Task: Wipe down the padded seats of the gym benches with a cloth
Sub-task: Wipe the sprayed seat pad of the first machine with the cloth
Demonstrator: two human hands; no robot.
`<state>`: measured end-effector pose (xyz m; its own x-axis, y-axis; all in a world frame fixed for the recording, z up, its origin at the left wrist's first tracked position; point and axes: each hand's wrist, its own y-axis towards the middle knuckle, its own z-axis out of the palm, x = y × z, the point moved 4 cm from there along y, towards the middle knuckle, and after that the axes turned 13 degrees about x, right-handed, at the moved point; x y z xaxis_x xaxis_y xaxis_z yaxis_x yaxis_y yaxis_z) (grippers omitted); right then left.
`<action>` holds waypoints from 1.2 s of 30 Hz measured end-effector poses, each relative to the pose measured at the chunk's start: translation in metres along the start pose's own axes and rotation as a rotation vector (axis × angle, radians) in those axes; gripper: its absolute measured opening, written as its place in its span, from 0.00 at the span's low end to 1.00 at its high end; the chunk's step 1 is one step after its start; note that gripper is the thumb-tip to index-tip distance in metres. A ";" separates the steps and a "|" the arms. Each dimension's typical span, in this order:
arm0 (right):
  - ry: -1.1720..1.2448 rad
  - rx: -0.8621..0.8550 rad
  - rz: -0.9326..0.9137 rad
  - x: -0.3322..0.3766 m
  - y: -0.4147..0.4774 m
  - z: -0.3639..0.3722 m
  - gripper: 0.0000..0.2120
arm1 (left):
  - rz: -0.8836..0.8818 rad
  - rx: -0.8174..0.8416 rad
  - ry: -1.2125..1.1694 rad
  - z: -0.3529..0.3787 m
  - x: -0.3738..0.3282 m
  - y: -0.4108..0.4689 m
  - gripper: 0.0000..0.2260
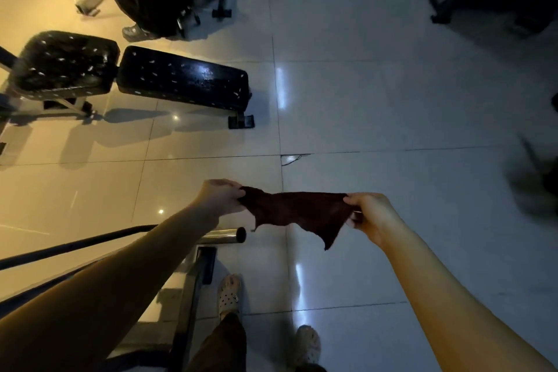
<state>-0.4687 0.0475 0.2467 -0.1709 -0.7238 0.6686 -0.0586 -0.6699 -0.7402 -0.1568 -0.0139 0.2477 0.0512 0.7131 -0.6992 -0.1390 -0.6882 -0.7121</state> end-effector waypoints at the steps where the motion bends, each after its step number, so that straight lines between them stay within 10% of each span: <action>1: 0.005 -0.007 -0.041 0.017 -0.006 -0.009 0.05 | 0.050 -0.016 -0.025 0.015 -0.016 -0.006 0.07; 7: 0.153 0.343 -0.606 0.126 -0.141 -0.091 0.09 | 0.612 0.232 -0.024 0.086 -0.128 -0.119 0.08; 10: 0.038 0.501 -0.589 0.115 -0.188 -0.129 0.06 | 0.669 0.350 0.186 0.110 -0.127 -0.162 0.05; 23: -0.106 0.122 -0.772 0.161 -0.220 -0.186 0.14 | 0.791 0.202 0.376 0.184 -0.179 -0.162 0.08; 29: -0.287 0.587 -0.878 0.191 -0.303 -0.182 0.06 | 0.988 0.366 0.385 0.179 -0.215 -0.234 0.09; 32: -0.616 0.240 -0.761 0.186 -0.291 -0.200 0.14 | 0.917 0.407 0.630 0.186 -0.199 -0.232 0.07; 36: -0.390 0.089 -0.855 0.190 -0.284 -0.201 0.16 | 0.946 0.323 0.655 0.200 -0.197 -0.219 0.07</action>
<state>-0.6819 0.1337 0.5691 0.2373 0.0257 0.9711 0.0665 -0.9977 0.0102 -0.3344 0.0231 0.5537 0.2757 -0.3271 -0.9039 -0.6309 -0.7710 0.0866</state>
